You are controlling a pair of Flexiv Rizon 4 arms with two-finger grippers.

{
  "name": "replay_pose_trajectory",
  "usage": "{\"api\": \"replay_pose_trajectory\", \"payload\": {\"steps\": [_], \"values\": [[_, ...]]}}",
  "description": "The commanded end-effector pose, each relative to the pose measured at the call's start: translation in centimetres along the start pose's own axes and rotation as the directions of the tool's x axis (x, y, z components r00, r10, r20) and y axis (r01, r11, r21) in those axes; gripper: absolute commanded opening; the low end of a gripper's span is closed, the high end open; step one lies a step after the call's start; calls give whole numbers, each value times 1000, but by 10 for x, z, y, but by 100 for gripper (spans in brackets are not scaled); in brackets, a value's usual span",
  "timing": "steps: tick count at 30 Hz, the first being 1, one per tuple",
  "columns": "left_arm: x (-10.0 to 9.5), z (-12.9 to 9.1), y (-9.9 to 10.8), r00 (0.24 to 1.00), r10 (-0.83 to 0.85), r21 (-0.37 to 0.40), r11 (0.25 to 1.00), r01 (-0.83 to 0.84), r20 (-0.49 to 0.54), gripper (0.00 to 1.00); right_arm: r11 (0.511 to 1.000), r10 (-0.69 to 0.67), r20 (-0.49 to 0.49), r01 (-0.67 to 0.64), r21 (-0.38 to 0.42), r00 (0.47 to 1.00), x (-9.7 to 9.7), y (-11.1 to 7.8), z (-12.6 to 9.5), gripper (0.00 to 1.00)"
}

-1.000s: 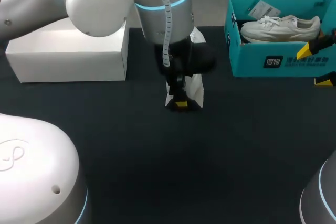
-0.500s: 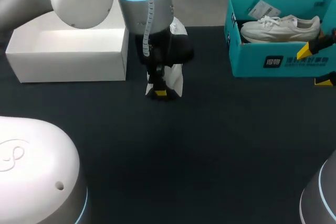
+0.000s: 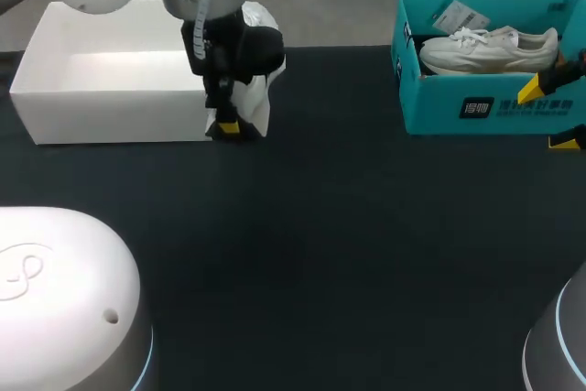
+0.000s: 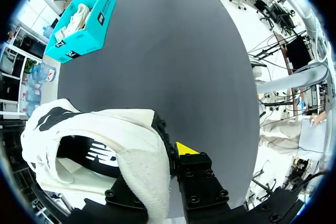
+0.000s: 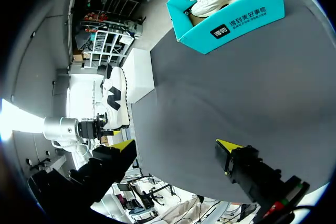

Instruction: Take the shoe out of the shoebox, open the shoe tongue, remove and reinsert the insole, then place the shoe into the shoebox

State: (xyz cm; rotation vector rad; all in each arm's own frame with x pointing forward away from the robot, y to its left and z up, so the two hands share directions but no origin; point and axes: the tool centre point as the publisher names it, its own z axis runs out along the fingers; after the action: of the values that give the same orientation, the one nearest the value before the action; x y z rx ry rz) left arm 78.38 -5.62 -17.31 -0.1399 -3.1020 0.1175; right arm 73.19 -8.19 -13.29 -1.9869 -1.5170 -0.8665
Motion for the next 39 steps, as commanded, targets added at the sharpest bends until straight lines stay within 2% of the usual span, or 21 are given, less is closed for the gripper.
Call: {"api": "replay_pose_trajectory", "payload": {"steps": [1, 22, 33, 39], "values": [[-8, -4, 29, 1000, 4, 16, 1000, -4, 10, 0, 1000, 1, 1, -1, 0, 1000, 0, 0, 1, 100], [-69, -11, 133, 998, 59, -24, 998, -58, 4, 0, 1000, 1, 1, -1, 0, 1000, 0, 0, 1, 100], [-106, -5, 194, 1000, -4, -51, 999, 4, 9, 0, 1000, 1, 1, -1, 0, 1000, 0, 0, 1, 100], [-127, -1, 231, 999, -31, -33, 999, 31, 27, 0, 1000, 1, 1, -1, 0, 1000, 0, 0, 1, 100]]}}
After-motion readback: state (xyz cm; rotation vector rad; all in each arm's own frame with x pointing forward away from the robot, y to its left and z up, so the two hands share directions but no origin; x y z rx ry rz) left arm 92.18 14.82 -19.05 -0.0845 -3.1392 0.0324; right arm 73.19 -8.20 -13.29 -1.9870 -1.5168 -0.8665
